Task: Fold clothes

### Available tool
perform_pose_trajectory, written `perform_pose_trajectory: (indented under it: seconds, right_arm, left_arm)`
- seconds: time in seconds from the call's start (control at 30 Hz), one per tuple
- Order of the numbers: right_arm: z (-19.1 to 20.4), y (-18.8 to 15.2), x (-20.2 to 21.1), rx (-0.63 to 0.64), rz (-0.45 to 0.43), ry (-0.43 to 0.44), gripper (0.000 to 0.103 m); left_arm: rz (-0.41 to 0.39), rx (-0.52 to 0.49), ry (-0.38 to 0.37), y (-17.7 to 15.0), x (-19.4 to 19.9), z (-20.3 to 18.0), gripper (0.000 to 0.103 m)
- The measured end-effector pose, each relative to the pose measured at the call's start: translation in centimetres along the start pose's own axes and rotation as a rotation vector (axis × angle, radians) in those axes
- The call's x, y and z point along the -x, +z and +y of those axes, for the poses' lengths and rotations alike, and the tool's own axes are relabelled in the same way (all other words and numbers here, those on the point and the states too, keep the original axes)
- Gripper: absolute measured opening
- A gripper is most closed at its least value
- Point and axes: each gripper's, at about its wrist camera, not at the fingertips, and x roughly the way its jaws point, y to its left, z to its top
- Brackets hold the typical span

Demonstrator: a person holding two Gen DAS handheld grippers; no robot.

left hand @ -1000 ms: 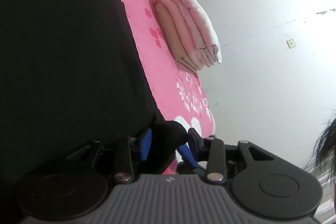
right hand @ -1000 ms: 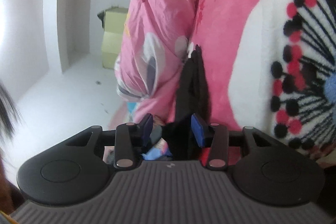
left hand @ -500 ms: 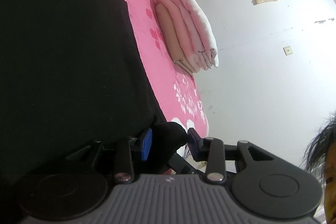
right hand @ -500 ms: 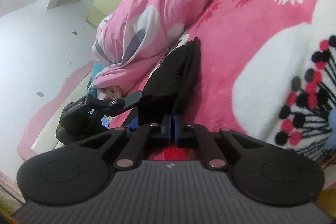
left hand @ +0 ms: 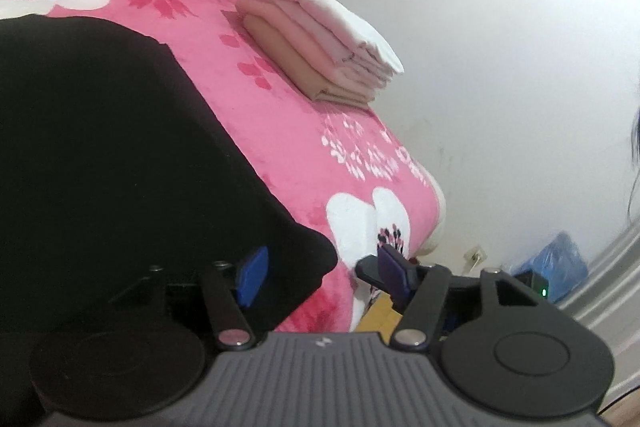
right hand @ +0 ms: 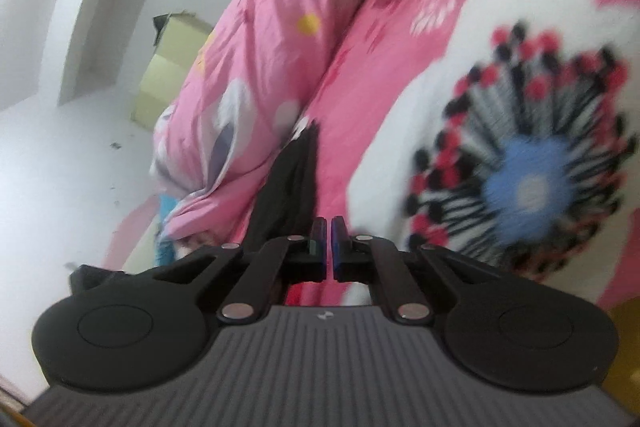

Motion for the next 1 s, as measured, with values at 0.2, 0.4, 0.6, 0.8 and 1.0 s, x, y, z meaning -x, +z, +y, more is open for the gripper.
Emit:
perform_pose_trajectory:
  seconds: [0.2,0.4,0.6,0.8,1.0]
  right_arm:
    - [5.1,-0.5,-1.2,0.256,0.028,0.071,0.002]
    - [8.2,-2.3,-5.4,0.509,0.137,0.014,0.001]
    - [7.5,-1.6,-5.6,0.465,0.157,-0.091,0.001]
    - [12.5,-1.5,-6.8,0.678,0.106,-0.110,0.003]
    - [11.2,-3.0,-10.7,0.797,0.202,-0.285,0.000]
  left_arm:
    - [-0.098,0.061,0.083,-0.6,5.3,0.2,0.062]
    - [-0.140,0.041,0.268,-1.9,9.2,0.6,0.062]
    - [-0.170,0.003,0.333,-2.7,10.6,1.1,0.062]
    - [-0.176,-0.082,0.424,-3.4,9.8,1.0,0.062]
    - [-0.162,-0.166,0.489,-4.9,8.6,1.4,0.062]
